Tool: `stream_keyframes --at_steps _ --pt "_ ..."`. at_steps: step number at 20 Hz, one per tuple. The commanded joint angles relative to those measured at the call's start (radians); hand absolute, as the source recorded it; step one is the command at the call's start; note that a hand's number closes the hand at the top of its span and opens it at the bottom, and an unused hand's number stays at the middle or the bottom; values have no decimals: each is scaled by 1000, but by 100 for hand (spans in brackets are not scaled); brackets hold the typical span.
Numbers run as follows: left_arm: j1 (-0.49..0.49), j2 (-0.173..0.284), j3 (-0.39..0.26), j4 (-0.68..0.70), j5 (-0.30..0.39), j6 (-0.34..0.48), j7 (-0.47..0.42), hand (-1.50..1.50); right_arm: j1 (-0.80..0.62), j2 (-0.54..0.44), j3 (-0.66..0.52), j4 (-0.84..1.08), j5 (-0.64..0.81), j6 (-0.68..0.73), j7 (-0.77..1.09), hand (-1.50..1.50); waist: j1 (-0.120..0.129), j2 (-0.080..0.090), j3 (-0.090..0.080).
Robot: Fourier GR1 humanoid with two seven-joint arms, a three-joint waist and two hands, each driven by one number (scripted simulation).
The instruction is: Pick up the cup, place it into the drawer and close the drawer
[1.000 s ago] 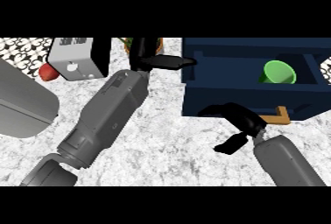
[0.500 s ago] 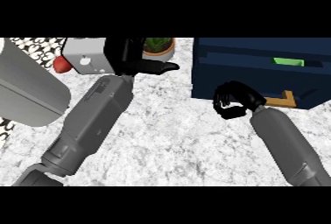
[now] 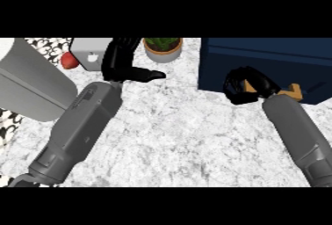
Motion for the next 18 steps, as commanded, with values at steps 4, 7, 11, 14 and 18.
stream_keyframes --at_steps 4,7,11,14,18 --pt "48 24 -8 -27 0 -38 2 -150 -169 -112 -102 63 -35 -29 64 150 47 23 -6" --pt "44 33 -8 -41 3 -46 14 -150 -167 -121 -113 48 -53 -14 58 150 56 22 -6" --pt "66 27 -14 -44 5 -59 13 -150 -178 -145 -131 17 -84 27 71 150 66 24 -8" --pt "63 38 -13 -61 11 -78 25 -150 -163 -157 -132 7 -97 57 74 150 74 21 -8" --pt "68 51 -6 -70 18 -86 32 -150 -130 -170 -135 -7 -108 76 61 150 81 26 -6"
